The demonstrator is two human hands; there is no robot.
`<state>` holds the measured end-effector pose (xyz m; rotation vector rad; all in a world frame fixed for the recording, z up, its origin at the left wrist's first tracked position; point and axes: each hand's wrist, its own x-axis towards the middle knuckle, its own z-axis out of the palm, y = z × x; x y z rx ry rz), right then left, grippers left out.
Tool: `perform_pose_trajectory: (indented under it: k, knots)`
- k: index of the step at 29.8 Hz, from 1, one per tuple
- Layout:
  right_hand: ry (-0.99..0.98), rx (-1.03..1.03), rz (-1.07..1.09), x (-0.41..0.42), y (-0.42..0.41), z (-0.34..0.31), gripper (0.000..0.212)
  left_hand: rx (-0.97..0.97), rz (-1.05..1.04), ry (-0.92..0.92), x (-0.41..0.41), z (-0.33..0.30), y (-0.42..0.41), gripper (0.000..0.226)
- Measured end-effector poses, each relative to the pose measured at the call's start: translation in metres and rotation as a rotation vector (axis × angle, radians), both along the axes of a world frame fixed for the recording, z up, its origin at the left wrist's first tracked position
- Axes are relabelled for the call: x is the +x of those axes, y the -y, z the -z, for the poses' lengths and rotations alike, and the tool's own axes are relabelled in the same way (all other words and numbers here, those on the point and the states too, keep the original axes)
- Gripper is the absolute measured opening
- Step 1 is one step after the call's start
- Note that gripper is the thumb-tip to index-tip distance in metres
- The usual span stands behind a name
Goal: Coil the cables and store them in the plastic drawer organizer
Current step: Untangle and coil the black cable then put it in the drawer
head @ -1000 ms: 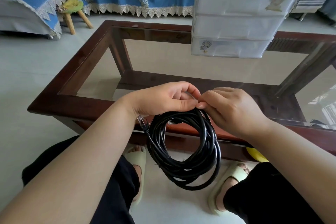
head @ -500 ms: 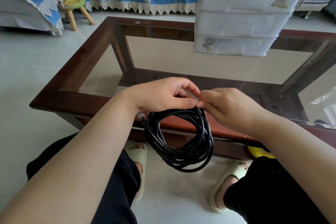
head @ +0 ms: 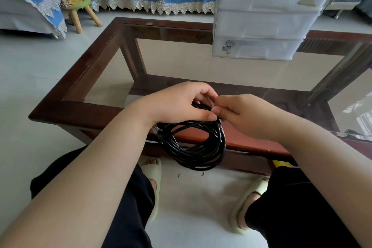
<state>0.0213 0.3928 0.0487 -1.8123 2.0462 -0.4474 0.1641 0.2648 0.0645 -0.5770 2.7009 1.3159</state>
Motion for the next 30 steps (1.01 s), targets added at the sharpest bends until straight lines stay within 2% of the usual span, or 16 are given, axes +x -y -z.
perform_pose_trajectory:
  k: [5,9,12,15,19,22,25,27,28,30]
  knots:
    - [0.213,0.062,0.122,0.000,0.008,-0.005,0.031,-0.269,-0.098,-0.081,-0.001,-0.001,-0.013,0.035]
    - [0.326,0.025,0.230,0.002,0.015,-0.009,0.035,-0.617,-0.130,-0.228,-0.002,-0.001,-0.022,0.045]
    - [0.266,-0.042,0.284,0.003,0.021,-0.010,0.036,-0.811,-0.154,-0.388,-0.005,0.000,-0.022,0.048]
    - [0.151,-0.114,0.311,0.004,0.026,-0.012,0.039,-0.941,-0.158,-0.449,-0.009,0.003,-0.020,0.046]
    - [0.145,-0.116,0.373,0.005,0.033,-0.010,0.040,-0.893,-0.164,-0.447,-0.012,0.010,-0.017,0.046]
    - [0.344,-0.092,0.480,0.004,0.038,-0.004,0.038,-0.845,-0.172,-0.440,-0.012,0.020,-0.014,0.047]
    - [0.611,-0.073,0.592,0.002,0.041,0.003,0.035,-0.958,-0.201,-0.426,-0.016,0.030,-0.019,0.051]
    - [0.736,-0.066,0.635,0.000,0.042,0.006,0.035,-0.951,-0.207,-0.439,-0.015,0.034,-0.025,0.052]
    - [0.752,-0.066,0.635,-0.002,0.042,0.006,0.035,-0.859,-0.210,-0.460,-0.012,0.033,-0.029,0.052]
    - [0.667,-0.073,0.575,-0.010,0.040,0.005,0.037,-0.467,-0.267,-0.477,-0.005,0.025,-0.032,0.048]
